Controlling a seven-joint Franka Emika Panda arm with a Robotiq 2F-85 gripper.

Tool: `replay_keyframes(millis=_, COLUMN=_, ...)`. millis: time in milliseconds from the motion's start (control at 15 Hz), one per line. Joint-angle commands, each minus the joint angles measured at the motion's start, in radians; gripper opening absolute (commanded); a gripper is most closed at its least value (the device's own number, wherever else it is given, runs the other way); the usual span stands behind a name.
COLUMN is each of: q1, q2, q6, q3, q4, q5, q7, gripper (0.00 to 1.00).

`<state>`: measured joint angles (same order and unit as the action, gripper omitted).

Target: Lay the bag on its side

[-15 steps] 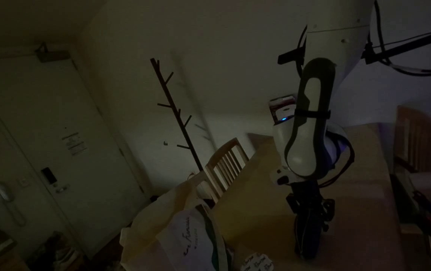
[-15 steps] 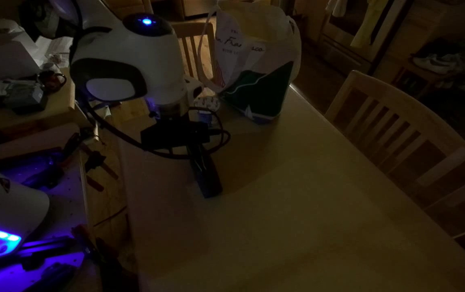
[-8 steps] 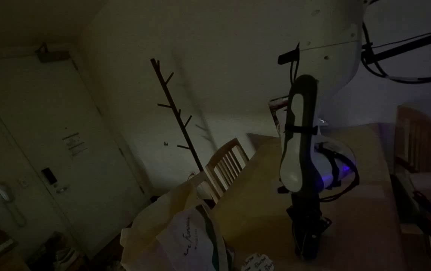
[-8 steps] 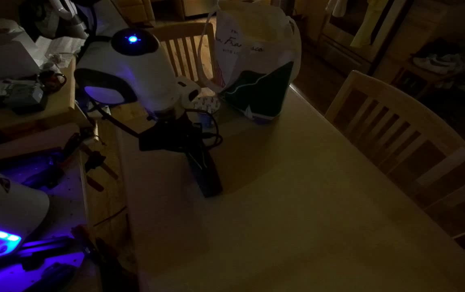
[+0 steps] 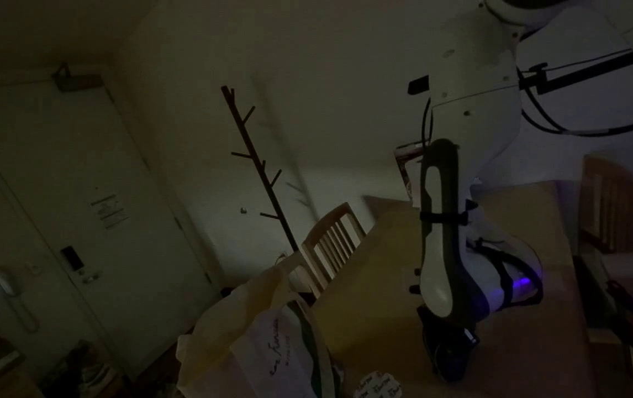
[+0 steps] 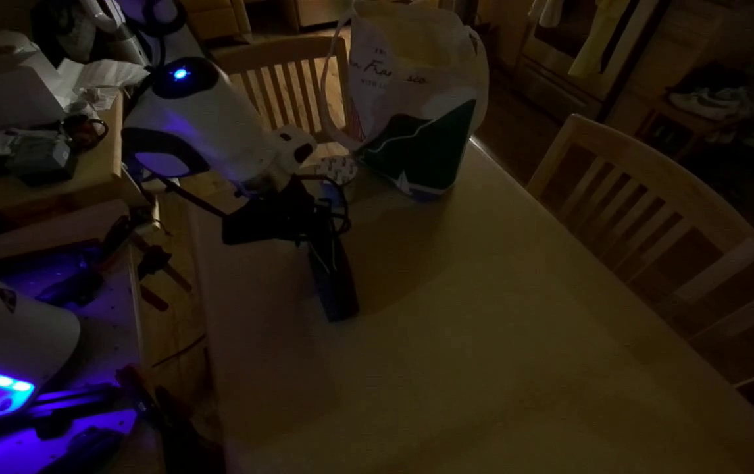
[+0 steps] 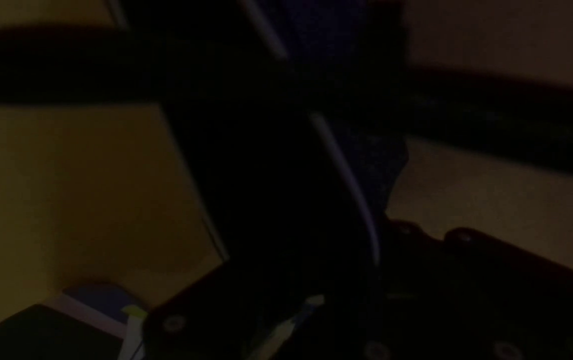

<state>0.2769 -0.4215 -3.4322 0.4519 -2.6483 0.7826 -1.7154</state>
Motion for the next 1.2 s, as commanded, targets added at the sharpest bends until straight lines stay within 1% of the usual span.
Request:
replay_keyframes(millis=0, q1=-0.115, q2=0.023, q6=-0.045, q3=-0.12, q4=0.004, q5=0.029, q7=0.06, gripper=0.06)
replay_keyframes(millis=67, q1=-0.116, q2=0.036, q6=-0.052, q3=-0.121, q4=-0.005, q5=0.026, q7=0.08, gripper=0.06)
replay_keyframes(millis=200, q1=-0.248, q2=0.124, q6=-0.041, q3=-0.258, q4=-0.021, q5=0.067, q7=0.089, gripper=0.06)
replay_keyframes(millis=267, q1=-0.349, q2=0.167, q6=-0.041, q3=-0.359, q4=-0.024, q5=0.099, q7=0.075, gripper=0.05)
replay_keyframes(millis=333, q1=-0.413, q2=0.187, q6=-0.04, q3=-0.438, q4=-0.017, q5=0.145, q7=0.027, gripper=0.06)
replay_keyframes(millis=467, q1=-0.572, q2=0.199, q6=-0.038, q3=-0.613, q4=0.043, q5=0.309, q7=-0.107, gripper=0.05)
replay_keyframes(millis=533, q1=-0.646, q2=0.185, q6=-0.036, q3=-0.699, q4=0.091, q5=0.389, q7=-0.175, gripper=0.05)
replay_keyframes(millis=600, q1=-0.708, q2=0.139, q6=-0.033, q3=-0.784, q4=0.156, q5=0.445, q7=-0.225, gripper=0.05)
replay_keyframes(millis=667, q1=-0.784, q2=0.071, q6=-0.028, q3=-0.868, q4=0.196, q5=0.455, q7=-0.208, gripper=0.05)
replay_keyframes(millis=733, q1=-0.88, q2=0.029, q6=-0.043, q3=-0.943, q4=0.189, q5=0.44, q7=-0.135, gripper=0.05)
replay_keyframes(millis=800, q1=-0.829, q2=-0.003, q6=-0.094, q3=-0.857, q4=0.168, q5=0.443, q7=-0.087, gripper=0.05)
replay_keyframes(millis=867, q1=-0.929, q2=-0.058, q6=-0.021, q3=-0.972, q4=0.199, q5=0.458, q7=-0.082, gripper=0.05)
replay_keyframes(millis=933, q1=-0.82, q2=-0.029, q6=-0.01, q3=-0.829, q4=0.16, q5=0.428, q7=-0.046, gripper=0.05)
replay_keyframes(millis=1000, q1=-0.83, q2=-0.04, q6=0.025, q3=-0.829, q4=0.159, q5=0.427, q7=-0.023, gripper=0.05)
replay_keyframes(millis=1133, q1=-0.811, q2=-0.062, q6=0.031, q3=-0.788, q4=0.156, q5=0.423, q7=0.024, gripper=0.05)
